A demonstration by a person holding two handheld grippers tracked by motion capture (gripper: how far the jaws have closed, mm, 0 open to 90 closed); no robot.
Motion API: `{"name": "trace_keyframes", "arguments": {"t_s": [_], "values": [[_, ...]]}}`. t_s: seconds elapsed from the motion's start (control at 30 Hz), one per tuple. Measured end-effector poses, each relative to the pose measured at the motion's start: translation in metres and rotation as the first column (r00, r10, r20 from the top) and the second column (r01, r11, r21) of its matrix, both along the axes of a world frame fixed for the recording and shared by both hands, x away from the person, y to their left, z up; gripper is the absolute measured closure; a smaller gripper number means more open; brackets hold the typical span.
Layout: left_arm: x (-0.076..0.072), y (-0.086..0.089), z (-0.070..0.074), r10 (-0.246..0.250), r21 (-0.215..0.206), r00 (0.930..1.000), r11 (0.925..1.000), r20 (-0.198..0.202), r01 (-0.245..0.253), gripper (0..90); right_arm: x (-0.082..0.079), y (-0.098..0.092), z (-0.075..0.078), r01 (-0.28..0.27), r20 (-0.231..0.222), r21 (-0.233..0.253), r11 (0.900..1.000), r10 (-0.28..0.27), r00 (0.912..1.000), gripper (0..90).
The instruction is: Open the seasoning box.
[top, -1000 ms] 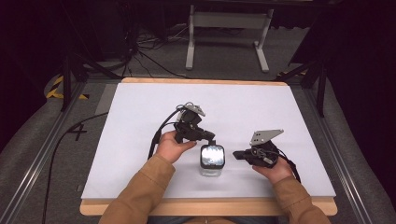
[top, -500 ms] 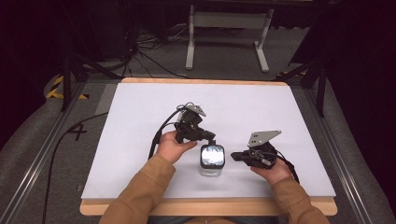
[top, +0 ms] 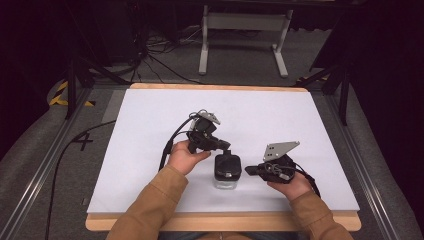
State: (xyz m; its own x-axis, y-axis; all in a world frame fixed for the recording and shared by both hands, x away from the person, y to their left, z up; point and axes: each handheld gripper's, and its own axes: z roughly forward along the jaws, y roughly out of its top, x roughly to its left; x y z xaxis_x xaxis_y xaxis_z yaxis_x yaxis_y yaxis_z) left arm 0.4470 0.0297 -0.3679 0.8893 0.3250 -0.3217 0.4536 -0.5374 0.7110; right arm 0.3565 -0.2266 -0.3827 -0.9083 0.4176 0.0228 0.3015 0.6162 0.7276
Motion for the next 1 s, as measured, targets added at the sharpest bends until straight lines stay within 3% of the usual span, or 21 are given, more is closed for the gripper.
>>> {"name": "trace_keyframes", "arguments": {"t_s": [0.23, 0.47, 0.63, 0.77, 0.8, 1.0], "values": [[0.0, -0.001, 0.0, 0.007, 0.013, 0.9999, 0.9999, 0.01, -0.007, 89.5, -0.007, 0.006, 0.006, -0.029, 0.02, 0.002, 1.0, 0.029, 0.9994, 90.0], [0.0, -0.001, 0.0, 0.01, 0.011, 0.9999, 0.9999, 0.009, -0.01, 89.4, -0.016, 0.015, 0.014, -0.067, 0.051, 0.065, 0.996, 0.064, 0.9967, 90.0], [-0.003, 0.0, 0.003, 0.031, 0.036, 0.9983, 0.9988, 0.049, -0.033, 89.1, -0.021, 0.02, 0.017, -0.076, 0.077, 0.063, 0.995, 0.071, 0.9945, 90.0], [-0.006, 0.006, 0.011, 0.043, 0.009, 0.9972, 0.999, 0.061, -0.044, 89.1, -0.02, 0.019, 0.018, -0.061, 0.087, 0.069, 0.996, 0.055, 0.9947, 90.0], [-0.01, 0.013, 0.02, 0.041, -0.005, 0.9962, 0.9992, 0.077, -0.041, 89.1, -0.02, 0.018, 0.019, -0.047, 0.088, 0.084, 0.995, 0.04, 0.9953, 90.0], [-0.025, 0.034, 0.042, 0.037, -0.065, 0.9952, 0.9974, 0.091, -0.031, 89.1, -0.016, 0.021, 0.022, -0.012, 0.106, 0.108, 0.994, 0.001, 0.9944, 90.0]]}}
